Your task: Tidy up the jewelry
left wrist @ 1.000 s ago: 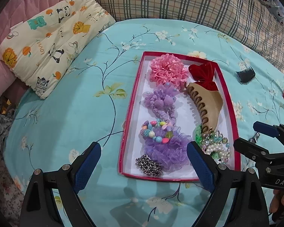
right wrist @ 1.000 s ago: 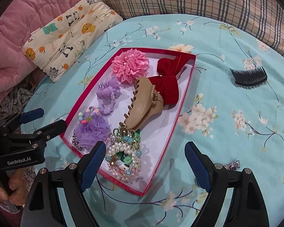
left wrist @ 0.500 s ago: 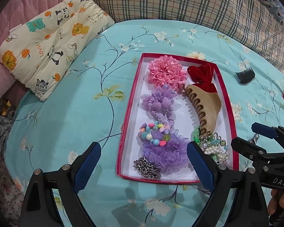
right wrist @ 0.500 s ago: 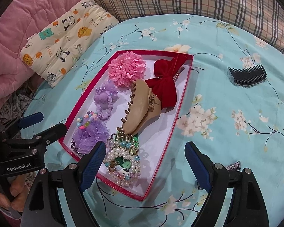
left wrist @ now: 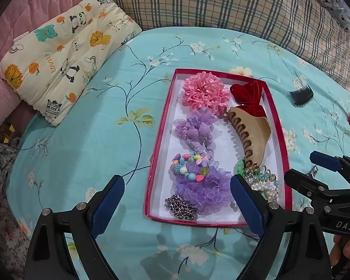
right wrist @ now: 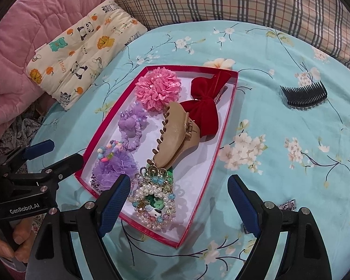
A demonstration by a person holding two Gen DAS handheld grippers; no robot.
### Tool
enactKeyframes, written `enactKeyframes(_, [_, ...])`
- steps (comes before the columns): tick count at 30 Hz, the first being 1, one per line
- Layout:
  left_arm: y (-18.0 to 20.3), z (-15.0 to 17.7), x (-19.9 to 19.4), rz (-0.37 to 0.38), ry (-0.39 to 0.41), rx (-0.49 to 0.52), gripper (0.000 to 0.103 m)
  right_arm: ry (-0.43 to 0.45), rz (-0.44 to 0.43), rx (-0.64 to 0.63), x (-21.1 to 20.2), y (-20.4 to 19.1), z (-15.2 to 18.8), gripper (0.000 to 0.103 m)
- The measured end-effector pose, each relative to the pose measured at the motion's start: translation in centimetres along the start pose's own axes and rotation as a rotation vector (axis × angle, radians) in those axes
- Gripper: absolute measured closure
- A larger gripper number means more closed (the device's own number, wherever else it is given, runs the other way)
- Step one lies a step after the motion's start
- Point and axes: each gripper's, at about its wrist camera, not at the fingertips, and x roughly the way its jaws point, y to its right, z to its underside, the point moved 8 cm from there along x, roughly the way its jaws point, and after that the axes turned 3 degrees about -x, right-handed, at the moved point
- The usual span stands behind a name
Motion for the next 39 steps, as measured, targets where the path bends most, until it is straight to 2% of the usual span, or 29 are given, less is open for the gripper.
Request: enactKeyframes(39, [-0.34,-0.12,-0.39,-0.009,0.014,-0.015,0.01,0.01,-0.002,0.0,-0.24,-0.33,-0.36,0.016])
